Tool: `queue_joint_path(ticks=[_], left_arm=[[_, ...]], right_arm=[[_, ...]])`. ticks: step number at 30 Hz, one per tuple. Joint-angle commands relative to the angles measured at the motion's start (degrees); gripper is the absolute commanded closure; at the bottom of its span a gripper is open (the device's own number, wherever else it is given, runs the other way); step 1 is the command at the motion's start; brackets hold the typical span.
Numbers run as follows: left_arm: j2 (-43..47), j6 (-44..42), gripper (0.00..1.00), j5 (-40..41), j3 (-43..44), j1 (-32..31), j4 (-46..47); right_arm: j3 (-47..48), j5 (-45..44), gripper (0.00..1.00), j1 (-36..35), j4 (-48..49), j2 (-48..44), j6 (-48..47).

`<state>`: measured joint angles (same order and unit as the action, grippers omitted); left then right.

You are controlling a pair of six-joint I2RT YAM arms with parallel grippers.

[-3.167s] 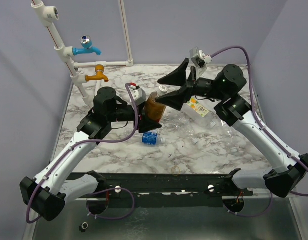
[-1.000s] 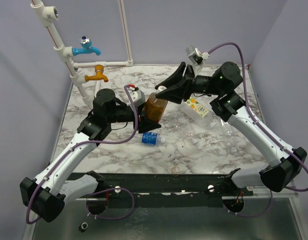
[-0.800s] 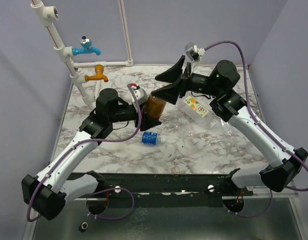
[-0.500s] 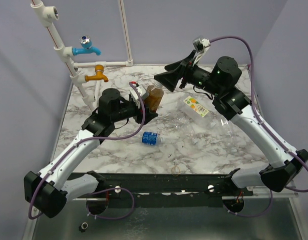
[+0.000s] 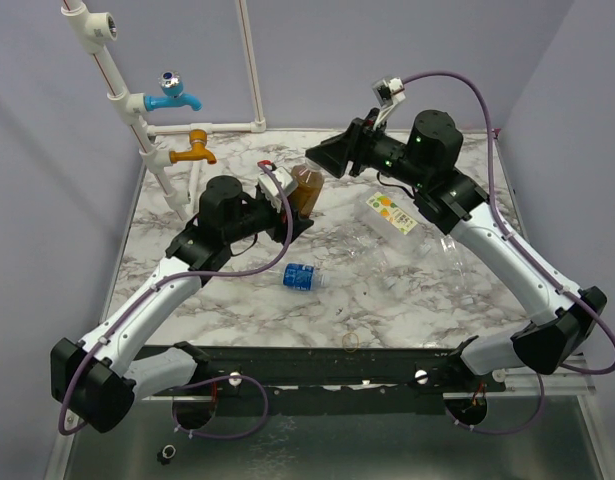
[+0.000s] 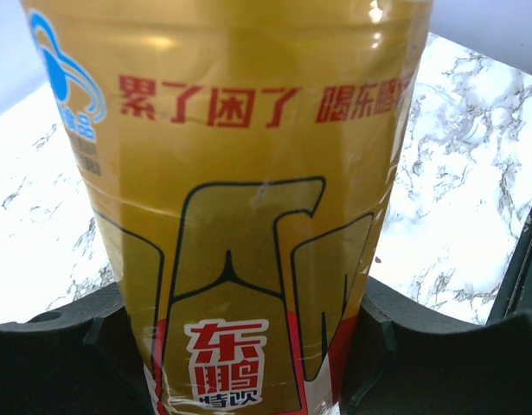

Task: Unscrew the bottle caps
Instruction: Unscrew the bottle cap from the plastic bottle.

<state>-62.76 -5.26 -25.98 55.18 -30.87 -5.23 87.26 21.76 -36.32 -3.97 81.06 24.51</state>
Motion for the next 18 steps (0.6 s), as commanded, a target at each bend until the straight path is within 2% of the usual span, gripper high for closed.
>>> queue_joint_path(ticks=[1,10,12,15,18], left_arm=[[-0.60,-0.63,1.00,1.75,-0.33,-0.14,1.46],[-1.05,-0.63,1.00,2.40,-0.29,-0.15,1.68],[-1.05,-0.63,1.00,2.42,-0.25,-0.15,1.63],[-0.87,-0.48,1.00,2.34,-0.24,-0.15,1.63],[-0.61,-0.24,1.00,1.91,-0.46,-0.15,1.63]], right_arm=[[0.16,2.69,0.43,-0.07,1.63,0.62,1.54],[0.24,5.86,0.46,-0.06,1.45,2.67,2.10],[0.11,5.81,0.52,-0.07,1.34,2.85,2.08],[0.01,4.95,0.69,-0.07,1.46,2.56,1.93],[0.06,4.51,0.82,-0.07,1.84,1.92,1.32]])
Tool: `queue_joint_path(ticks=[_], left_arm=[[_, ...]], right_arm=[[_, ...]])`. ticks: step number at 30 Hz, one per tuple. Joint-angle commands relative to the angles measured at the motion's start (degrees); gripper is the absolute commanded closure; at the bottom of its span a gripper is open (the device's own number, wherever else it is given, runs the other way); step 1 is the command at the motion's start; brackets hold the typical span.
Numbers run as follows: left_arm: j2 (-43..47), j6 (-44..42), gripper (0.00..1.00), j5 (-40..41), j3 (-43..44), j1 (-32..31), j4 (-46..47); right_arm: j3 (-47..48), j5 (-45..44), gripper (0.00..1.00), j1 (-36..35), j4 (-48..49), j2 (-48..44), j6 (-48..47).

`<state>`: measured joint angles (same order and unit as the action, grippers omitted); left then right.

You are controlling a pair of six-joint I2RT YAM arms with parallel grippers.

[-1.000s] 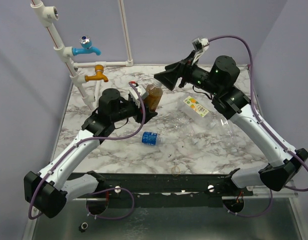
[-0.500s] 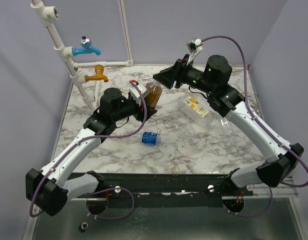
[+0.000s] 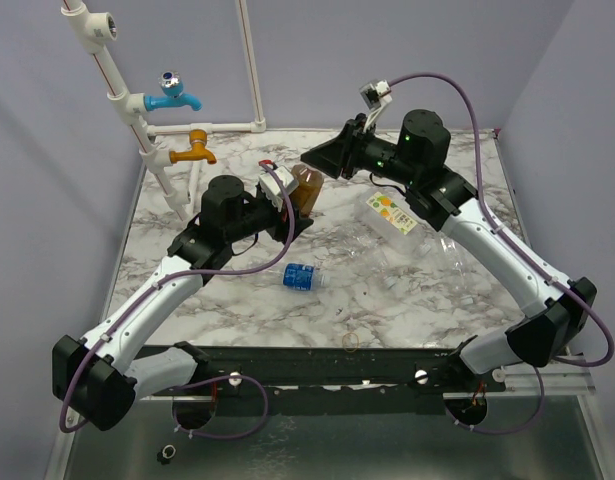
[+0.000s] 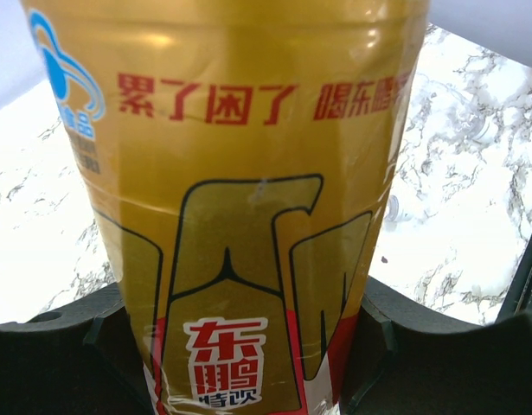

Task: Unscrew the bottle caps
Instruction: Unscrew the bottle cap from the plastic bottle.

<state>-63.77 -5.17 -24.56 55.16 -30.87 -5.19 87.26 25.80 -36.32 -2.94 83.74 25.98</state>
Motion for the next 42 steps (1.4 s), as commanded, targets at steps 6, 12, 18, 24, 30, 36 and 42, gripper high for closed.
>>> queue_joint_path(ticks=[6,12,18,24,30,36,42], left_arm=[[1.89,1.00,1.00,-5.62,-0.75,-0.15,1.42],[4.18,4.62,1.00,-24.40,-0.11,-0.15,1.29],[3.65,6.45,1.00,-29.13,1.24,-0.15,-0.47],[3.89,3.54,1.00,-28.66,0.81,-0.15,-2.20],[3.71,2.05,1.00,-25.66,0.59,-0.15,-2.38],[2.69,0.48,1.00,-16.06,0.61,-0.15,-1.49],[2.31,-0.63,1.00,-4.13,-0.60,-0.16,2.58]], right_arm=[[-0.61,7.49,0.96,-0.06,4.23,-4.24,-4.34],[-3.42,28.20,0.97,0.02,11.87,-9.08,-7.13],[-2.84,38.56,1.00,0.06,12.41,-9.14,-6.87],[-1.74,39.18,0.99,0.27,9.24,-10.04,-9.21],[-0.46,31.50,0.39,0.46,3.60,-9.50,-11.42],[1.84,10.22,0.00,0.46,-2.03,-6.81,-9.97],[3.50,-0.66,0.06,0.52,-4.29,-4.99,-5.56]])
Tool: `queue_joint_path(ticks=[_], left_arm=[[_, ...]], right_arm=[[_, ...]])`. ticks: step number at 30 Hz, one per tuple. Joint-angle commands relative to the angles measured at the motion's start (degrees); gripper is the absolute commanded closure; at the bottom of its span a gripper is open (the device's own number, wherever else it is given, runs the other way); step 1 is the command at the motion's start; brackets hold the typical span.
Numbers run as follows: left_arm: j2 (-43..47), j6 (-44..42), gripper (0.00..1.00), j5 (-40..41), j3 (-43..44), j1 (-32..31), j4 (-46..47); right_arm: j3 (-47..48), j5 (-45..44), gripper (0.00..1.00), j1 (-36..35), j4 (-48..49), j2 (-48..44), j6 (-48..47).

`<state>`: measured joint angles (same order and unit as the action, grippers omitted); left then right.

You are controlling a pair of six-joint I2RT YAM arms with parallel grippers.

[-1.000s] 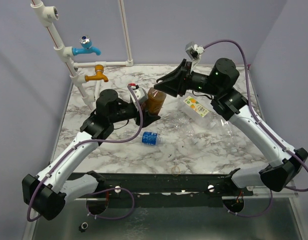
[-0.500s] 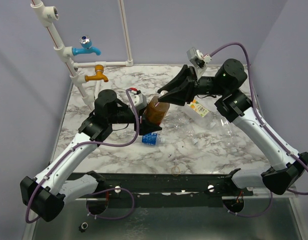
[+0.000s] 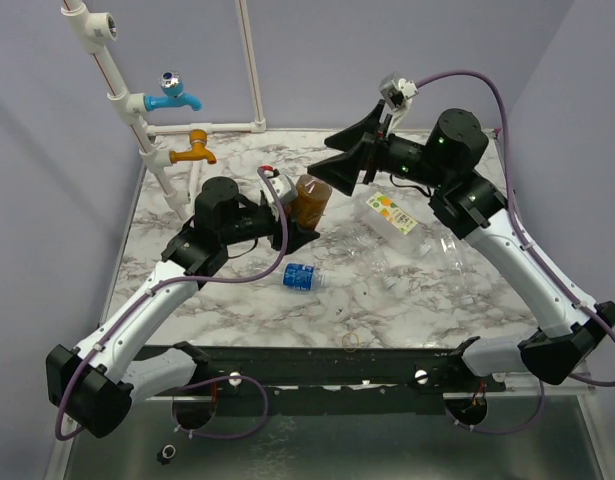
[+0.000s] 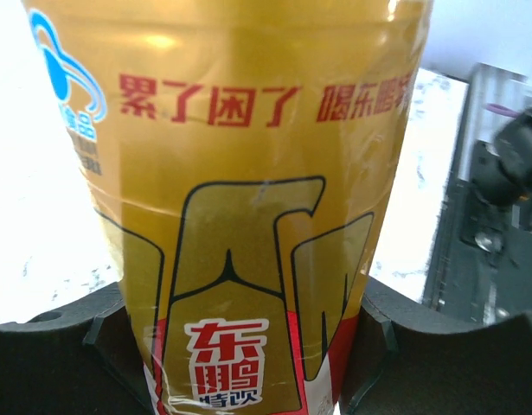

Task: Unscrew the bottle caps
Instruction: Unscrew the bottle cap from the plastic bottle.

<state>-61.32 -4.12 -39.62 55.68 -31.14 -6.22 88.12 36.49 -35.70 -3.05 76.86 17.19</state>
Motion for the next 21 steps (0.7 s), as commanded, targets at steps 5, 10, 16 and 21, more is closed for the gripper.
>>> queue_joint_path(ticks=[5,10,16,21], left_arm=[[-0.68,-2.16,1.00,15.42,-1.72,0.02,5.76],[-1.06,-2.21,1.00,15.85,-1.72,-0.03,5.78],[-1.35,-2.30,1.00,16.88,-1.85,-0.22,5.78],[-1.82,-2.55,1.00,18.41,-1.76,-0.33,5.69]], right_arm=[[3.28,-13.58,0.16,-0.24,-5.56,3.82,4.91],[3.16,-11.80,0.24,-0.24,-3.90,4.95,6.49],[2.55,-10.00,0.44,-0.24,-1.85,6.10,7.96],[2.50,-8.10,0.50,-0.23,-1.57,7.31,8.36]])
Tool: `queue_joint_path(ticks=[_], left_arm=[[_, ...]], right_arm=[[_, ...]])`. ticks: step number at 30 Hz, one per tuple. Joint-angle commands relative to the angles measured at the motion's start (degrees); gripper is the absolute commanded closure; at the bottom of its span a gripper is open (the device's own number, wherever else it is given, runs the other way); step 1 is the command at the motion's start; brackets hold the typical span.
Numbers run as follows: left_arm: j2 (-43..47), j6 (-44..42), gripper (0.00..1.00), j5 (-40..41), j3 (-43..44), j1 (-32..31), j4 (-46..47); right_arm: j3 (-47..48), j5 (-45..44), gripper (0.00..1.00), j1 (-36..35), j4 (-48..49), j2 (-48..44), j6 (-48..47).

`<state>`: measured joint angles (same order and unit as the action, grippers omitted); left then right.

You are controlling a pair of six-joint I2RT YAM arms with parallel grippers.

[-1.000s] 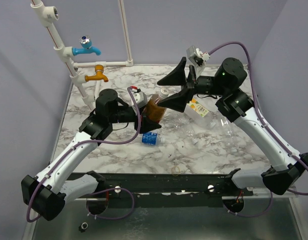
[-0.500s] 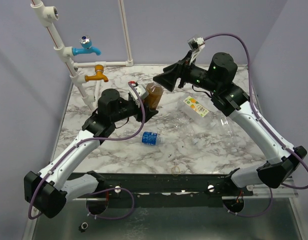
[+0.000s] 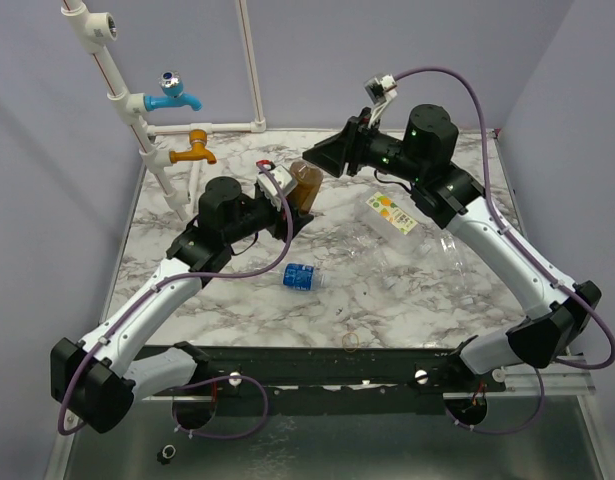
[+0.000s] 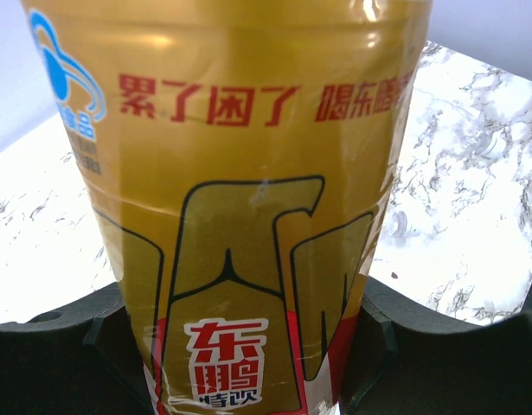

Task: Unscrew the bottle caps
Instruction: Unscrew the bottle cap from the plastic bottle.

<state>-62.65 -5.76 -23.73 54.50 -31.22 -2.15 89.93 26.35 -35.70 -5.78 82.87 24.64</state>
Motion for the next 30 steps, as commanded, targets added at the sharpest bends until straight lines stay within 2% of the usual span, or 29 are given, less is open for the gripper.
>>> queue_joint_path(ticks=[1,7,11,19,23,27,29,30], left_arm=[[-0.54,-0.92,1.00,2.55,-0.54,-0.24,1.63],[-0.13,-0.09,1.00,1.18,-0.45,-0.25,1.46],[0.99,1.29,1.00,-3.42,-0.54,-0.25,0.79],[3.50,5.34,1.00,-19.48,-0.40,-0.24,-1.22],[3.90,5.45,1.00,-24.27,0.13,-0.24,-2.62],[3.75,5.50,1.00,-25.60,0.17,-0.24,-3.71],[3.77,5.38,1.00,-24.06,0.04,-0.24,-3.82],[3.77,4.95,1.00,-22.84,-0.01,-0.24,-3.83]], right_arm=[[0.52,2.11,0.54,-0.23,1.29,1.44,0.85],[0.58,1.73,0.82,-0.21,0.90,0.29,-2.20],[1.52,6.52,0.90,-0.15,0.99,-2.03,-7.50],[0.05,26.57,0.95,0.09,4.74,-7.56,-12.17],[-0.71,34.59,0.97,0.54,5.25,-8.67,-11.69],[-1.75,37.67,0.97,0.67,8.60,-9.04,-9.88],[-2.02,35.67,0.93,0.67,8.00,-9.02,-9.88],[-1.82,33.70,0.81,0.71,7.03,-8.86,-10.22]])
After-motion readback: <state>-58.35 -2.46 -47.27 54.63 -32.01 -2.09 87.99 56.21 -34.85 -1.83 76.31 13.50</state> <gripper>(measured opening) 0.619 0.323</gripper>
